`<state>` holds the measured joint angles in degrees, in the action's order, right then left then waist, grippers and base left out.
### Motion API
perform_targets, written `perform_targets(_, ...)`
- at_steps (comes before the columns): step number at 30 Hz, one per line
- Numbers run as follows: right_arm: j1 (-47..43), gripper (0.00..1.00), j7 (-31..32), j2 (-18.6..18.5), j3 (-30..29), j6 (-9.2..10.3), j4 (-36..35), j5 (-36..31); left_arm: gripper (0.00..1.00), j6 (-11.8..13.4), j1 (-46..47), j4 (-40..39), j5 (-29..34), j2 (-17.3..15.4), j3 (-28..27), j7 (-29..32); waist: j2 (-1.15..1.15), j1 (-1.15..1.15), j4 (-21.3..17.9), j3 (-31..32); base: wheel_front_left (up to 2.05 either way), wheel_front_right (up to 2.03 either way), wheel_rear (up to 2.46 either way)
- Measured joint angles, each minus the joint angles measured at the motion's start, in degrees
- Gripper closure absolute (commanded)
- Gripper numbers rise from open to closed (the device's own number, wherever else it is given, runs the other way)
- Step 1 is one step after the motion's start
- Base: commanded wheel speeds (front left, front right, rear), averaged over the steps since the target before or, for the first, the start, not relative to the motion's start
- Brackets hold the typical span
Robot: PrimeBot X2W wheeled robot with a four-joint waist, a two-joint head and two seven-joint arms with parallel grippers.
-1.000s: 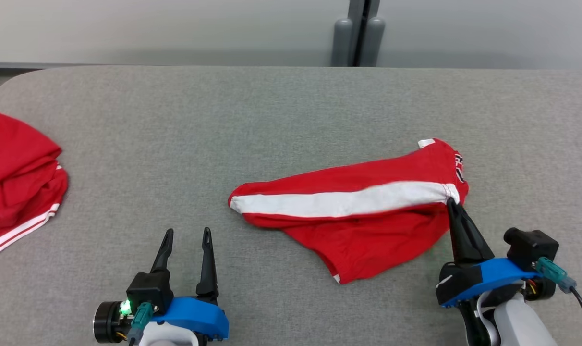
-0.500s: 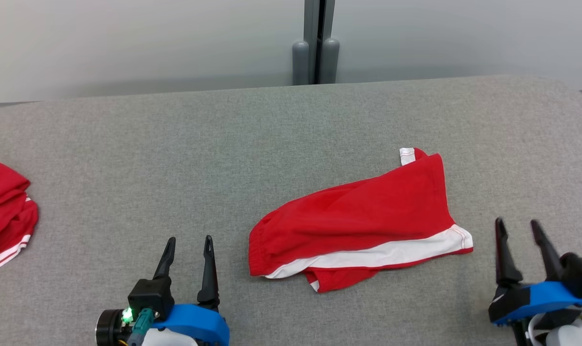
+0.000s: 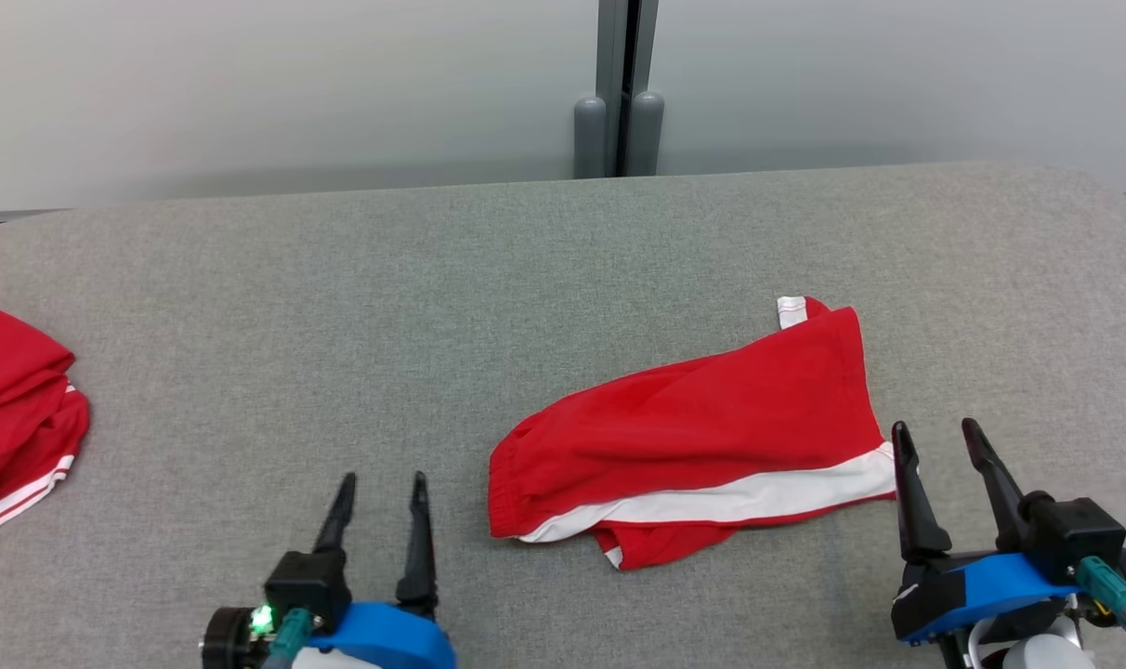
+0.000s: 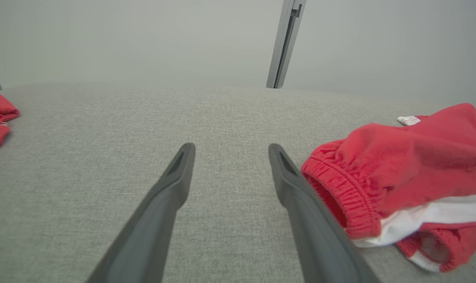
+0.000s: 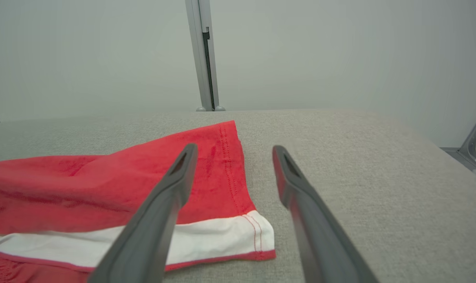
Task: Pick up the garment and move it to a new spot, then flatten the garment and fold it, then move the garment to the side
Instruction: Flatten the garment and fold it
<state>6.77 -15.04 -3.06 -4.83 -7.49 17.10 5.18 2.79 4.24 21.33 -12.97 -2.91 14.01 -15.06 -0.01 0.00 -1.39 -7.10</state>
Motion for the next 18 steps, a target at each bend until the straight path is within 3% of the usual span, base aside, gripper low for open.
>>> perform_targets(7,-0.21,0.0,0.0,0.11,1.0,0.0,1.34,0.23,0.0,-5.98,-0.19,4.04,-2.99,0.03,8.2,-0.01,0.01,0.0,-0.52,-0.39,0.0,0.0,0.0)
perform_targets(18,-0.12,0.0,0.0,0.12,1.0,0.0,1.93,0.65,0.0,-6.95,1.44,6.94,-6.21,0.02,10.53,0.0,0.01,0.0,-1.41,-1.42,0.0,0.0,0.0)
